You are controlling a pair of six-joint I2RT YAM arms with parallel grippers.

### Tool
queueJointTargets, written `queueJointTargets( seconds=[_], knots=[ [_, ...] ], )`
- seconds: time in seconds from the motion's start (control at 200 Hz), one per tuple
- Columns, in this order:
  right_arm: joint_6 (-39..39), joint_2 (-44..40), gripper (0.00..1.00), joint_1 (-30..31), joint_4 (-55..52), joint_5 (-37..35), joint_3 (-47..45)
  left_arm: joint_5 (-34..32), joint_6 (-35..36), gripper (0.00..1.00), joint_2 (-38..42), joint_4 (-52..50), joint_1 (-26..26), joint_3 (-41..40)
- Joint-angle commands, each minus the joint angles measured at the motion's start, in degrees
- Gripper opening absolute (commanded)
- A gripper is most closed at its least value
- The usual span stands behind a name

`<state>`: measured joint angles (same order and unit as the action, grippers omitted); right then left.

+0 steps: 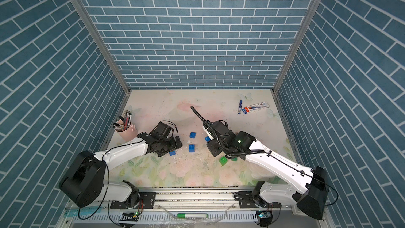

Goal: Assemble the letter h with lego
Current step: Adjust the lego brick at the center of the board, then assemble the lego brick with the lego brick.

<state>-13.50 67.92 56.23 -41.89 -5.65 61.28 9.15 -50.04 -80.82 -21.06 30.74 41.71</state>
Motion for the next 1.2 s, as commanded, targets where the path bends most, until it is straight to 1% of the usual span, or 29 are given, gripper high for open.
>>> queueJointTargets(
  seconds=[0.0,0.56,0.64,0.725,0.81,0.93,1.025,1.1,1.185,1.195],
  knots=[
    [0.11,-0.22,0.0,0.03,0.5,1.69,-0.55,0.04,0.47,0.99,-1.48,0.78,0.46,1.43],
    [3.16,2.48,0.0,0.06,-1.12,6.06,-0.02,0.17,2.95,0.99,-4.97,-0.77,0.48,6.61],
    [3.56,2.74,0.0,0.11,-1.56,6.62,0.12,-1.01,4.2,0.99,-4.42,-3.72,0.31,8.18],
    [4.37,3.8,0.0,0.49,-3.02,7.23,1.13,-2.54,5.68,0.99,-1.7,-7.71,-0.97,9.42],
    [5.54,5.6,0.0,1.07,-4.45,7.87,2.79,-2.1,7.12,0.99,2.72,-11.54,-5.28,10.02],
    [7.91,9.55,0.0,1.43,-6.23,9.11,6.73,1.47,8.85,0.99,10.38,-16.85,-15.41,10.87],
    [10.04,13.24,0.0,1.65,-6.88,9.41,10.33,1.65,11.78,0.99,16.12,-21.56,-22.64,12.25],
    [11.78,16.63,0.0,1.58,-7.1,10.0,13.2,1.37,14.67,0.99,18.65,-25.11,-27.12,13.27],
    [13.79,21.11,0.0,1.69,-7.98,10.31,17.23,2.62,17.58,0.99,20.11,-28.01,-31.51,13.03],
    [14.05,21.73,0.0,1.71,-8.13,11.6,17.63,2.52,17.67,0.99,20.29,-28.28,-31.81,12.91]
  ],
)
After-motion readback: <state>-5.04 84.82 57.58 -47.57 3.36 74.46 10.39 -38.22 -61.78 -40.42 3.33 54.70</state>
